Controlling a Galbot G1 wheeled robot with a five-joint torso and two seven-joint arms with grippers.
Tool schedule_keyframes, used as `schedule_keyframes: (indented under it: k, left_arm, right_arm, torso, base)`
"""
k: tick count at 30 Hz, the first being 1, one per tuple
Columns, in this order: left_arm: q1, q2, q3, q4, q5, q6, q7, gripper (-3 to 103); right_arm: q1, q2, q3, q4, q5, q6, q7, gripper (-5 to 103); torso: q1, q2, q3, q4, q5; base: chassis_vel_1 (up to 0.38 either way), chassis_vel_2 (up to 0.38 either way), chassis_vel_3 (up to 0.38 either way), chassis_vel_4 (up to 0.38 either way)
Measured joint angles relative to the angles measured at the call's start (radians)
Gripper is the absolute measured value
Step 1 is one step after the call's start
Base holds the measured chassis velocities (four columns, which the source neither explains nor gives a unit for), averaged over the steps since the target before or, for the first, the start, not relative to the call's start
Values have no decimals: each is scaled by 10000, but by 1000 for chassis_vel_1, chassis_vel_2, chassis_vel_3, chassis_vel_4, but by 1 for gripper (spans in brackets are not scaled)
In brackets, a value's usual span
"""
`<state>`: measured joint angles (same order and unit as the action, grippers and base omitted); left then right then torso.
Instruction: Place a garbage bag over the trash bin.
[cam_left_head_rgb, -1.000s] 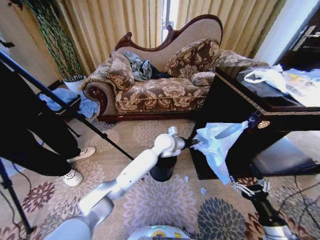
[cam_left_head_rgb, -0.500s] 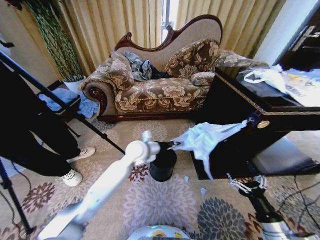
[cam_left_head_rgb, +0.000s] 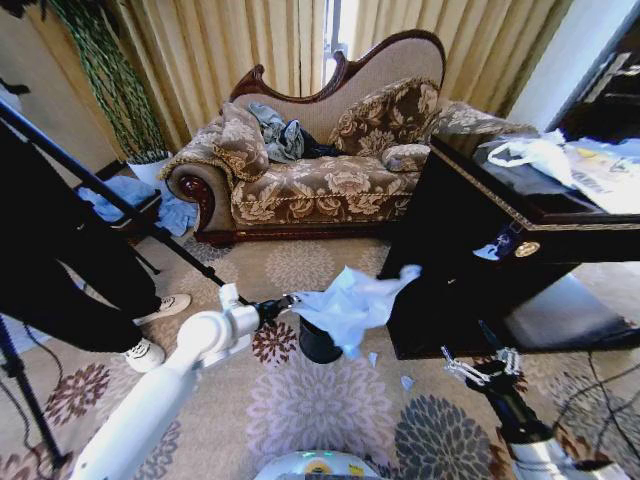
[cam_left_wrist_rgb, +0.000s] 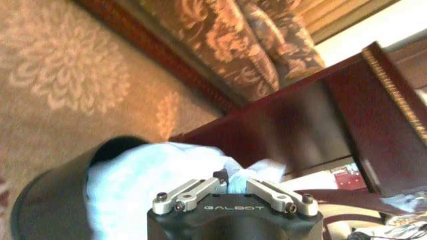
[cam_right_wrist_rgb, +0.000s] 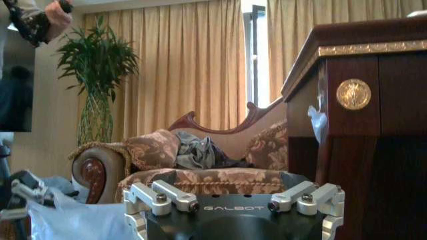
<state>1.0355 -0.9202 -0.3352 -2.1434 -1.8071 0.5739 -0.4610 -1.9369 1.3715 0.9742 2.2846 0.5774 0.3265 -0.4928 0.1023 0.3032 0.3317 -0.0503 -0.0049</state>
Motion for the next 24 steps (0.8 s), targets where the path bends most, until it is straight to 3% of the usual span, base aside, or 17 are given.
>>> schedule_keyframes:
  k: [6, 11, 14, 22, 24]
  left_arm:
    - [-755, 328, 144, 191, -267, -110, -104, 0]
    - [-1307, 500, 495, 619, -572, -210, -300, 0]
    - [-1954, 511, 779, 796, -1039, -378, -740, 0]
    - [-3190, 913, 1052, 1147, -1671, -831, -1141, 0]
    - [-3623, 1096, 1100, 1316, -1860, -1168, -1203, 0]
  right_arm:
    - [117, -493, -161, 72, 109, 35, 24, 100]
    - [452, -1022, -954, 106, 35, -99, 269, 100]
    - [919, -1397, -2101, 147, 0, -394, 839, 100]
    - [1897, -1650, -4181, 22, 304, -965, 1696, 100]
    - [2147, -1690, -4874, -102, 331, -1074, 1872, 100]
  torso:
    - [0, 0, 1, -3, 0]
    - [0, 0, 1, 0, -1]
    - [1, 0, 2, -1, -1]
    - [1, 0, 3, 0, 0]
    - [1, -1, 2, -1, 0]
  base:
    - [0, 0, 0, 0]
    - [0, 0, 0, 0]
    - [0, 0, 0, 0]
    - [0, 0, 0, 0]
    - [0, 0, 0, 0]
